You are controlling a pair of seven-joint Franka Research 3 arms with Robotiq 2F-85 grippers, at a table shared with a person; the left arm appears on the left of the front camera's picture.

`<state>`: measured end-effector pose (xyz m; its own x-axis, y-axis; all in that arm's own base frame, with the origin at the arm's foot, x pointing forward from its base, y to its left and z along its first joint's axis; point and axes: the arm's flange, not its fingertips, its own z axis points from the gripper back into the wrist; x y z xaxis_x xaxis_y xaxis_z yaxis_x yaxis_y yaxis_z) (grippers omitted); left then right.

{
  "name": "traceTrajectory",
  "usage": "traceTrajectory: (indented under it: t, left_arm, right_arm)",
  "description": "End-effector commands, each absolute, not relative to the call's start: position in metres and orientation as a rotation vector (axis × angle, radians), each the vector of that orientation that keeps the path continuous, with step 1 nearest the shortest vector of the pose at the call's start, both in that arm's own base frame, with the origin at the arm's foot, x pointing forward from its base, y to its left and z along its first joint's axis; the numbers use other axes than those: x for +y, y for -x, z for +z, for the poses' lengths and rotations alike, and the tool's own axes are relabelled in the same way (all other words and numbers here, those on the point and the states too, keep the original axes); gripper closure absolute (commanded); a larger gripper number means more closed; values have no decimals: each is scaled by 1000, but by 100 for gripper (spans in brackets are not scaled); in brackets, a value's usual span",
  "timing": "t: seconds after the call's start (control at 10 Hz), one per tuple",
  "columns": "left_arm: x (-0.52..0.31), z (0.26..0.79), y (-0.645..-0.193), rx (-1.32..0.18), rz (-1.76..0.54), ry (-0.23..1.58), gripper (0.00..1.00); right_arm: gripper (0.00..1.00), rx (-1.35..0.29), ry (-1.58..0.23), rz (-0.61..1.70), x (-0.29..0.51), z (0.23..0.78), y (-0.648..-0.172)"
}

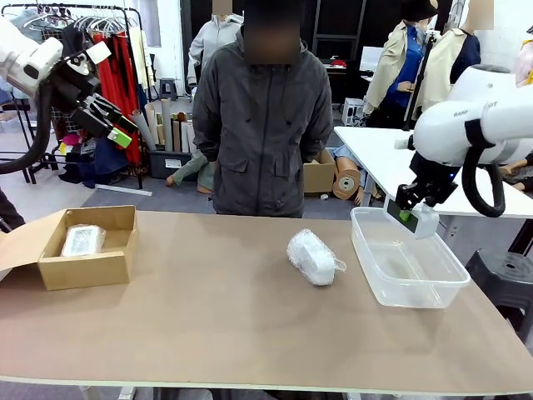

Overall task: Separate and place wrapped and unwrapped clocks.
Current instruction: If the picked Digital clock is wrapped, place it in the Package Box ; if not, place it in the Organizing box.

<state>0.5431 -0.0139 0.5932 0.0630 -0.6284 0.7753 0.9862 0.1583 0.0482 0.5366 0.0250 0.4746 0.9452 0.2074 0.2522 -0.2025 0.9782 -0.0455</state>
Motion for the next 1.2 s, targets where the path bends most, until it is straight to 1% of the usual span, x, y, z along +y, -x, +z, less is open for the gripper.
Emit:
traceTrajectory:
  t: [0.0,0.1,0.2,0.3,0.6,0.8,0.9,1.1]
  left_arm:
    - [-14,593,-541,-769,-1343,589,0]
    - [-14,593,-541,-769,-1343,589,0]
    - [-14,593,-541,-769,-1343,589,0]
    - [-14,593,-541,-769,-1343,589,0]
    - [-14,593,-541,-769,-1343,589,0]
    - [-14,593,-541,-769,-1343,589,0]
    - [-14,593,-541,-769,-1343,589,0]
    - [-14,593,-541,-769,-1343,589,0]
  right_arm:
    - [100,-283,107,129,30,465,-529]
    - [100,-268,70,123,35,458,-520]
    - [100,-266,17,129,32,457,-522]
    - [100,-265,53,153,26,462,-532]
    - [100,-265,53,153,26,462,-532]
    - [100,-245,40,94,25,448,-534]
    - [100,-222,-19,81,25,437,-537]
    - [100,-216,-25,45,22,425,-536]
